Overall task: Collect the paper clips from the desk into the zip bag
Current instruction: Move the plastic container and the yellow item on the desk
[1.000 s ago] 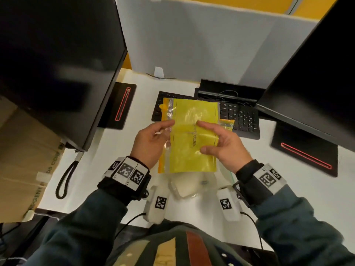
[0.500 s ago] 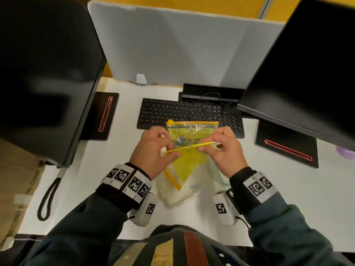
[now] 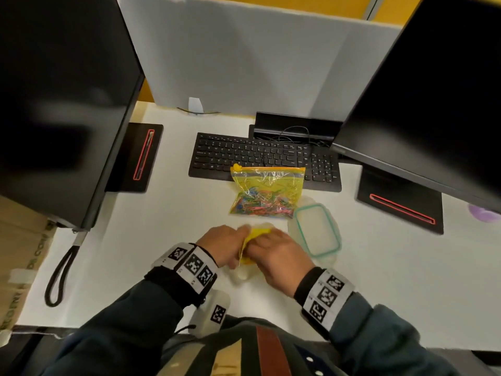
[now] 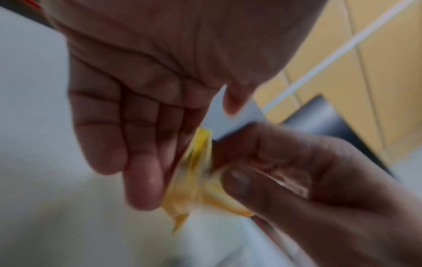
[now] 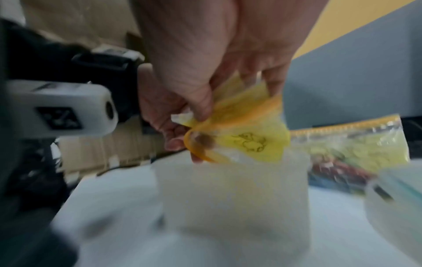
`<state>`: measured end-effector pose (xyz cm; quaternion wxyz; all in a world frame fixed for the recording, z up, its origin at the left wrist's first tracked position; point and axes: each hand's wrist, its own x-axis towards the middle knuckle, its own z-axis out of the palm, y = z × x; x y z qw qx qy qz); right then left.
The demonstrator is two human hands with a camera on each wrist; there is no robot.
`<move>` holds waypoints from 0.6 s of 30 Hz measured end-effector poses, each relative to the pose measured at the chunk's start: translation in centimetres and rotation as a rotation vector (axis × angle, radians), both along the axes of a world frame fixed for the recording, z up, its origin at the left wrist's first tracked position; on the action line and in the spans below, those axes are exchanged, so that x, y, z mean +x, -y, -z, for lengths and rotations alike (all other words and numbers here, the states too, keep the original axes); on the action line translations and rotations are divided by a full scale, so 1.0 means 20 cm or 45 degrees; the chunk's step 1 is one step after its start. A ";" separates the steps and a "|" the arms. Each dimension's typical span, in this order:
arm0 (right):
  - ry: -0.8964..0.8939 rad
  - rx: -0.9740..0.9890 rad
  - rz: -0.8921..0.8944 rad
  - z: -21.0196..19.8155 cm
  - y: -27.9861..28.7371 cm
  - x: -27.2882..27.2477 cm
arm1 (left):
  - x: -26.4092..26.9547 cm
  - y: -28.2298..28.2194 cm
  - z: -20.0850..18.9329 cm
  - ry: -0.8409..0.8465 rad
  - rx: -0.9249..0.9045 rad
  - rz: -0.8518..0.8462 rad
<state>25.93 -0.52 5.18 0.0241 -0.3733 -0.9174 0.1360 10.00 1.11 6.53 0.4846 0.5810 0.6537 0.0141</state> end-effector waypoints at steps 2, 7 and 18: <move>0.209 -0.100 -0.033 0.09 0.07 0.04 | -0.01 0.04 0.06 -0.319 0.149 0.173; 0.281 -0.365 -0.022 0.14 0.09 0.04 | -0.02 0.09 0.09 -0.342 0.625 0.250; 0.126 -0.206 1.059 0.17 0.01 0.41 | -0.02 0.12 0.20 -0.398 0.169 0.356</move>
